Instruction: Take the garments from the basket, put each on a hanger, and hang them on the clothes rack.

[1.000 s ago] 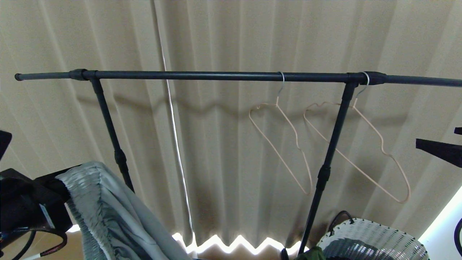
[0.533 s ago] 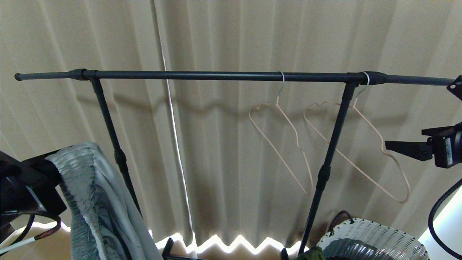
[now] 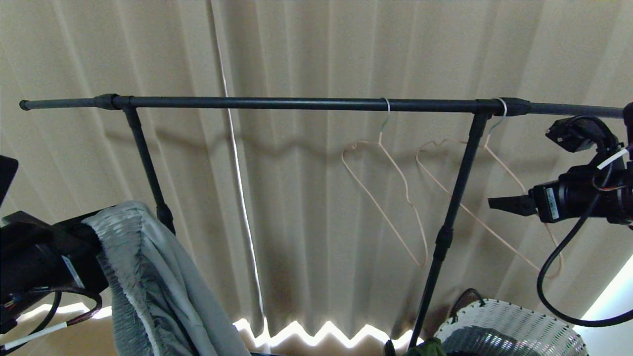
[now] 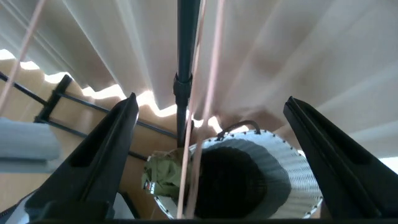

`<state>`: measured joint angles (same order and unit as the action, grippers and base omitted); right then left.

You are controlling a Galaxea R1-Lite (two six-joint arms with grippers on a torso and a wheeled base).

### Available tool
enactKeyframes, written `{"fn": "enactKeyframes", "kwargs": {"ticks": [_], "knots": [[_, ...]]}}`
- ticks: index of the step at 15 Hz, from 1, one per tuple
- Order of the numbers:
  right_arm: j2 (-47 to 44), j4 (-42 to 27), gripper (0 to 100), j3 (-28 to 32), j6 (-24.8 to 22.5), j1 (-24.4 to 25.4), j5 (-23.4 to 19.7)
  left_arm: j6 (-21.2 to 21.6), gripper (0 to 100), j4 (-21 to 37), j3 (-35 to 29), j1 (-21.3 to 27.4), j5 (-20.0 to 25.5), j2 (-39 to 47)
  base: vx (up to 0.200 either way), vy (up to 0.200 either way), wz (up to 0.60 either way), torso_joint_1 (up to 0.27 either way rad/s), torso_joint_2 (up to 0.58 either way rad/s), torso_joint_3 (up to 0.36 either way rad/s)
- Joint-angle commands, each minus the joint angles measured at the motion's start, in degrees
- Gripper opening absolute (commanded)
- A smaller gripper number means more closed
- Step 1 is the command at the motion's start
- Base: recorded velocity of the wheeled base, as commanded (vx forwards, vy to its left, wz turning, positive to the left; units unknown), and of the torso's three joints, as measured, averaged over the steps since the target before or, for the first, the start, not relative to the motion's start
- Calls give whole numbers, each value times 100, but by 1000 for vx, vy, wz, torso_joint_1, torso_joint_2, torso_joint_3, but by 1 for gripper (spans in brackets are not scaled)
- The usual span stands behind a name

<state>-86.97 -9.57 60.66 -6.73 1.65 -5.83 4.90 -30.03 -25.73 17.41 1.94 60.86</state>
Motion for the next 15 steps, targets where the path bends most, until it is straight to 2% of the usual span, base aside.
{"fn": "enactKeyframes", "kwargs": {"ticks": [1,4,9,10,15], "knots": [[-233,-1,100,113,58,46,73,11,0,-3,16,-9,0,-4,0,0,0,0,0,0],[-338,-1,100,201,277,231,152,2,0,-3,25,-18,0,-39,0,0,0,0,0,0],[-338,-1,100,201,277,257,328,-7,0,-3,16,-53,0,-83,0,0,0,0,0,0],[-338,-1,0,201,277,257,381,2,0,-3,16,-80,0,-83,0,0,0,0,0,0],[-286,-10,0,192,277,257,398,-7,0,-3,33,-106,0,-100,0,0,0,0,0,0]]}}
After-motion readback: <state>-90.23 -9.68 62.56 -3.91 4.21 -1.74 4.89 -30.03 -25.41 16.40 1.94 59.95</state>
